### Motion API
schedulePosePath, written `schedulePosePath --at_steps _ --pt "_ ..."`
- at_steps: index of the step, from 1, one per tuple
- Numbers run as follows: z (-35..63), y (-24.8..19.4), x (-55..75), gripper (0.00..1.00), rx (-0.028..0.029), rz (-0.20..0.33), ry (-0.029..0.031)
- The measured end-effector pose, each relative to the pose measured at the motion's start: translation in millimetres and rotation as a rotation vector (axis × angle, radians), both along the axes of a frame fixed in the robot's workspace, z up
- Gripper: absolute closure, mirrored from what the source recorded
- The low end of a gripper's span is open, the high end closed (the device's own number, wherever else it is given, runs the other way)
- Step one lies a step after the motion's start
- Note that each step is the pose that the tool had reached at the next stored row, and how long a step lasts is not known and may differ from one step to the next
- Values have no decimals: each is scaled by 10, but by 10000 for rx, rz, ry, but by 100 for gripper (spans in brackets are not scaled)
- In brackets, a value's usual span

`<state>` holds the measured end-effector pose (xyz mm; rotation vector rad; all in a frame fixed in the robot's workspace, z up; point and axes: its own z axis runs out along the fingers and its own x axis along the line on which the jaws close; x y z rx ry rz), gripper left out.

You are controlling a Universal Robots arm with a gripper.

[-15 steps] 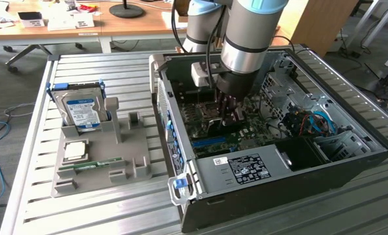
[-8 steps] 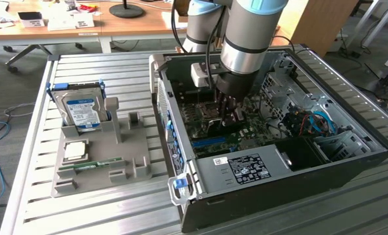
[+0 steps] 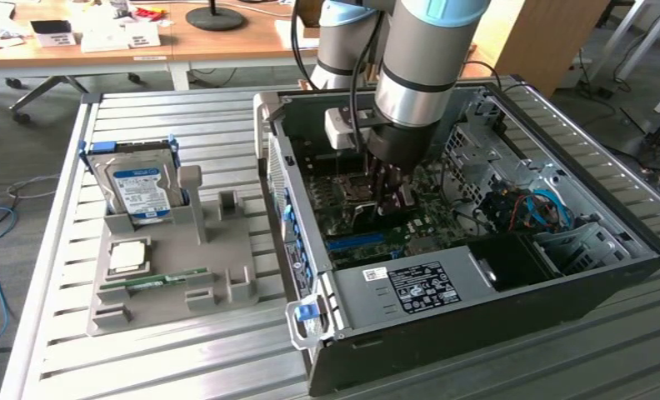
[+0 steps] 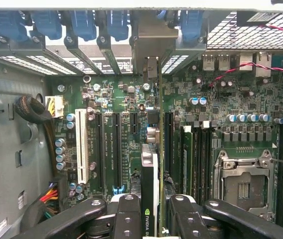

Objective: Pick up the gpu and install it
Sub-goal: 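Insert the gpu into the slot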

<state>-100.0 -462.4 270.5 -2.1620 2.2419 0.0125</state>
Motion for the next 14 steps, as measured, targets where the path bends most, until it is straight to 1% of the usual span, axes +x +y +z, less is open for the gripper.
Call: schedulePosePath --at_steps 5,14 --pt "-6 0 0 73 2 0 -1" --pt "-53 0 0 73 -1 0 1"
